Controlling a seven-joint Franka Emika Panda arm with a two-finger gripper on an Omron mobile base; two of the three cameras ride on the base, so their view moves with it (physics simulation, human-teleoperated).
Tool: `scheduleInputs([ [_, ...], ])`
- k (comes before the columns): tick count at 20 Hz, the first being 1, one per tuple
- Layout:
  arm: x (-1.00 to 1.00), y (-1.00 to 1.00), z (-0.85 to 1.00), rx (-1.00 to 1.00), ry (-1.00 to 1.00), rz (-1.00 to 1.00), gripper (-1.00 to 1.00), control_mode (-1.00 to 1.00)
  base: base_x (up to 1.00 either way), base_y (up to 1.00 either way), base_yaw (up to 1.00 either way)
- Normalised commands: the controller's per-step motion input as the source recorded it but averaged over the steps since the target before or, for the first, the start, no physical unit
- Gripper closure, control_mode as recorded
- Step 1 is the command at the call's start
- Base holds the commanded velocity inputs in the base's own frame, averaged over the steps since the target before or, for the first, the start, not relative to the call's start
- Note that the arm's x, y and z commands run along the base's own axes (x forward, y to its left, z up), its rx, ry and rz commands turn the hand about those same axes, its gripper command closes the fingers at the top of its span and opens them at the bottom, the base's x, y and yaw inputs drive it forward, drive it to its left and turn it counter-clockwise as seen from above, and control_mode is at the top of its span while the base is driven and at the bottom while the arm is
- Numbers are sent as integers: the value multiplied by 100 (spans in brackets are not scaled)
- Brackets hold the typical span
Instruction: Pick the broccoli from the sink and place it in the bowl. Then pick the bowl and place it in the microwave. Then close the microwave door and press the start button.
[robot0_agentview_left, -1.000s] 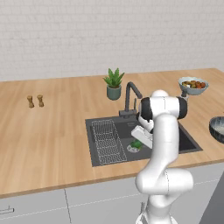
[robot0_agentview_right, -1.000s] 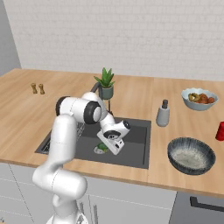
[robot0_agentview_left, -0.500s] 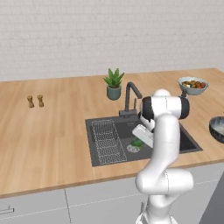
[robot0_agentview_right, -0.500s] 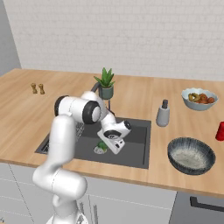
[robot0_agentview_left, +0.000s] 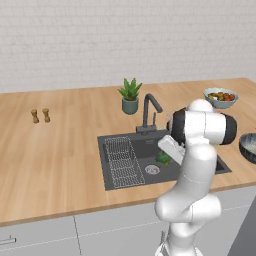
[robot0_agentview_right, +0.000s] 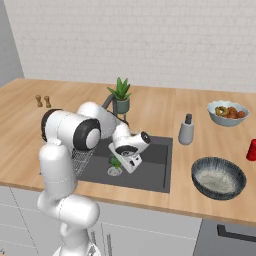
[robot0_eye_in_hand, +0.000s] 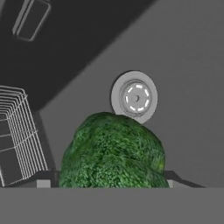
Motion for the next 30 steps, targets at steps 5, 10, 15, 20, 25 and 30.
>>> scheduleInputs([
  [5, -62, -41, 100, 0, 7, -3, 100, -100, 0, 0, 0],
  [10, -76, -47, 100, -1, 10, -4, 100, -100, 0, 0, 0],
  [15, -63, -48, 97, -9, 15, -14, 100, -100, 0, 0, 0],
  [20, -11, -64, 67, -16, 35, -25, 100, -100, 0, 0, 0],
  [25, 0, -71, 43, -16, 39, -29, 100, -100, 0, 0, 0],
  [30, -1, -75, 23, -15, 28, -23, 100, -100, 0, 0, 0],
])
